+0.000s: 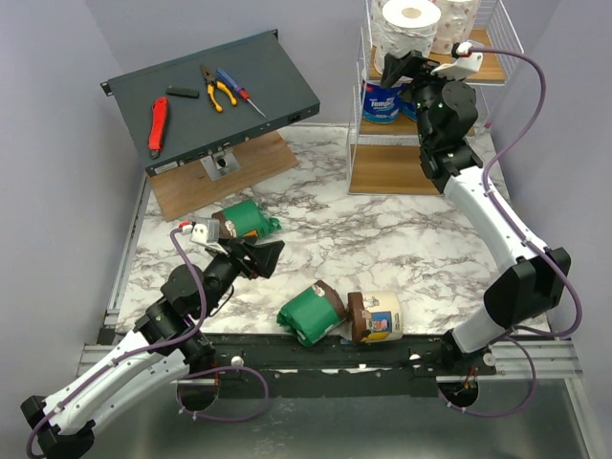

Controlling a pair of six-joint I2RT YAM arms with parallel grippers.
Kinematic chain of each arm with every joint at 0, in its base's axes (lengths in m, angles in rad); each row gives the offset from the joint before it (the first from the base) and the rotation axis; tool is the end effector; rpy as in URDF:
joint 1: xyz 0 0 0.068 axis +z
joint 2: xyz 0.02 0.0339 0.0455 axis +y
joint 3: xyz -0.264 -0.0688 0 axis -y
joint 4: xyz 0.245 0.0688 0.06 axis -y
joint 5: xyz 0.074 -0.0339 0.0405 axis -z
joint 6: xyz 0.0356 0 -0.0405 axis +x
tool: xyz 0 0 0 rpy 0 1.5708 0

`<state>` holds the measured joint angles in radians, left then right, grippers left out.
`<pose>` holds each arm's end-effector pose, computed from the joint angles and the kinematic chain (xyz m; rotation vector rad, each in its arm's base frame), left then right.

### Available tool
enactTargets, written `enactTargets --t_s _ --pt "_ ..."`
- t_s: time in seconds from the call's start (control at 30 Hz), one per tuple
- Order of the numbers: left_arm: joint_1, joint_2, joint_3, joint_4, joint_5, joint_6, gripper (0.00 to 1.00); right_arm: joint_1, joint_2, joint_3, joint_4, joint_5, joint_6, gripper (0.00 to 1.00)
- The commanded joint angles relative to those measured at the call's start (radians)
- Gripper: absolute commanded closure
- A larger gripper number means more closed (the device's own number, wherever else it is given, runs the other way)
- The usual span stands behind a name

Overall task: Place and organize the paper towels onto the shelf
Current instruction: Place the paper towel on the shelf.

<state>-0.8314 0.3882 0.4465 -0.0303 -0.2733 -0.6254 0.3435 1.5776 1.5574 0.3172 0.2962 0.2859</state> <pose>0.0913 -0.0859 0.2906 -0.0608 1.6204 -0.9344 0.3531 0.1153 0.4642 0.2194 1.2764 0.3511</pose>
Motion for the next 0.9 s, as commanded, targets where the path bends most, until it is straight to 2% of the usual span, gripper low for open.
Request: enactTargets --t_s 0.0,0.2,0.5,0.67,0.87 --pt "0.000 -0.001 0.000 -0.010 -0.011 0.005 0.09 -0.002 0.051 0.048 0.010 0.090 -0.038 0.00" --pt "0.000 0.002 -0.004 -0.016 -0.015 0.003 0.09 -0.003 0.064 0.040 0.029 0.131 -0.045 0.00" --pt "0.000 0.017 -0.006 -0.013 -0.004 0.000 0.09 -0.003 0.035 -0.002 0.045 0.092 -0.045 0.00" --pt "0.000 0.018 -0.006 -0.011 0.004 -0.003 0.09 -0.003 0.029 0.021 0.002 0.192 -0.057 0.00" --pt "0.000 0.011 -0.007 -0.019 0.012 -0.005 0.09 -0.004 -0.021 -0.028 0.020 0.286 -0.076 0.00"
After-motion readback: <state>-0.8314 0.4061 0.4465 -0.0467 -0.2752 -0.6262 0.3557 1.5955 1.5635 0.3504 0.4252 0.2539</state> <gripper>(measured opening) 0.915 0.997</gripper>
